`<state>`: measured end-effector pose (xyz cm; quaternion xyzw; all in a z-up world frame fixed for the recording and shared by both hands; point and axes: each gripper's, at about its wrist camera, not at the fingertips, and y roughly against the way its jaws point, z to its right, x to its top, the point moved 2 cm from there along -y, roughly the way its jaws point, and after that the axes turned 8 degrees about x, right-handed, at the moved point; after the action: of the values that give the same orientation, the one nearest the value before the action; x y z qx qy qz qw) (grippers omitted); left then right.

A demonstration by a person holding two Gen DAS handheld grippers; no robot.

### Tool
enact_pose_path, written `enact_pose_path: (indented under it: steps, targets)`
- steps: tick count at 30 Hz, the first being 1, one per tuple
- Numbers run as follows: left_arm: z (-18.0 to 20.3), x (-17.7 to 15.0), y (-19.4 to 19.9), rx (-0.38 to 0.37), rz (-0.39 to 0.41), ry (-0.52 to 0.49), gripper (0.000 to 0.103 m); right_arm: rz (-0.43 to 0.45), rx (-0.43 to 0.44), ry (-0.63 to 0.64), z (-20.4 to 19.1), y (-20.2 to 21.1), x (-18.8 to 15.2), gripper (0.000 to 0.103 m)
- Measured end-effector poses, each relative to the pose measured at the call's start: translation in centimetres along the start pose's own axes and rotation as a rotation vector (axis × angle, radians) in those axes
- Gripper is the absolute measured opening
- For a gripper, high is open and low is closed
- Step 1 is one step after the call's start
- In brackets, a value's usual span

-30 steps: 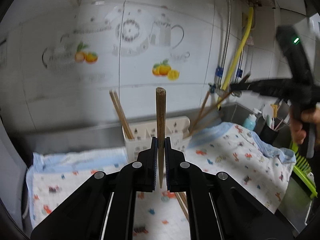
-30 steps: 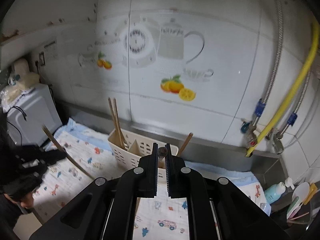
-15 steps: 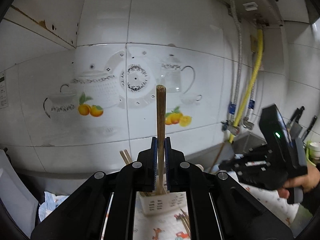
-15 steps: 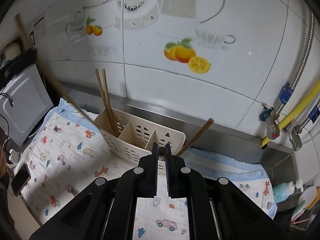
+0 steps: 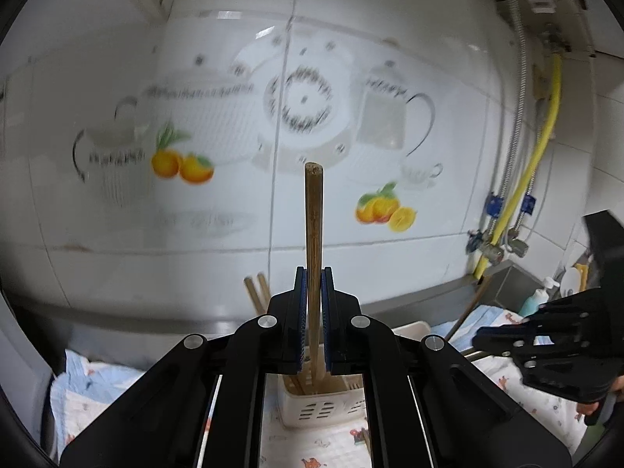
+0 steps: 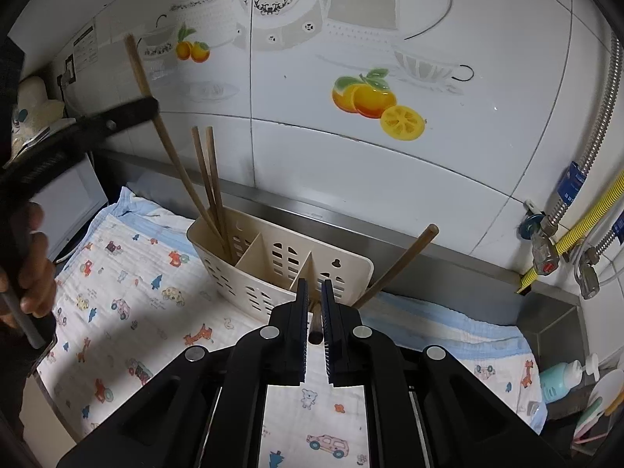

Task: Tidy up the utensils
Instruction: 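Lower the chopstick into the holder and open the left tool, then move the left tool back to the chopsticks and close on one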

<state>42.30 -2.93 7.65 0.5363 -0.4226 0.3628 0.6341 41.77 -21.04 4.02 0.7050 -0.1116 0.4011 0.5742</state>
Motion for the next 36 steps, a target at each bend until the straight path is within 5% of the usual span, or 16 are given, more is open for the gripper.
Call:
enact_pose_path:
  steps: [16, 27, 36]
  targets:
    - [-1.3, -1.8, -3.1, 0.019, -0.105, 0.029, 0.007, 0.145, 0.001, -0.036, -0.8, 5.4, -2.6, 0.025]
    - [-2.2, -1.9, 0.0, 0.020, -0.086, 0.045, 0.009, 0.145, 0.045, -0.070, -3.8, 5.9, -10.7, 0.026]
    - [-2.9, -6.0, 5.1, 0.020, -0.120, 0.055, 0.009, 0.064, 0.070, -0.139, -5.7, 2.1, -18.9, 0.026]
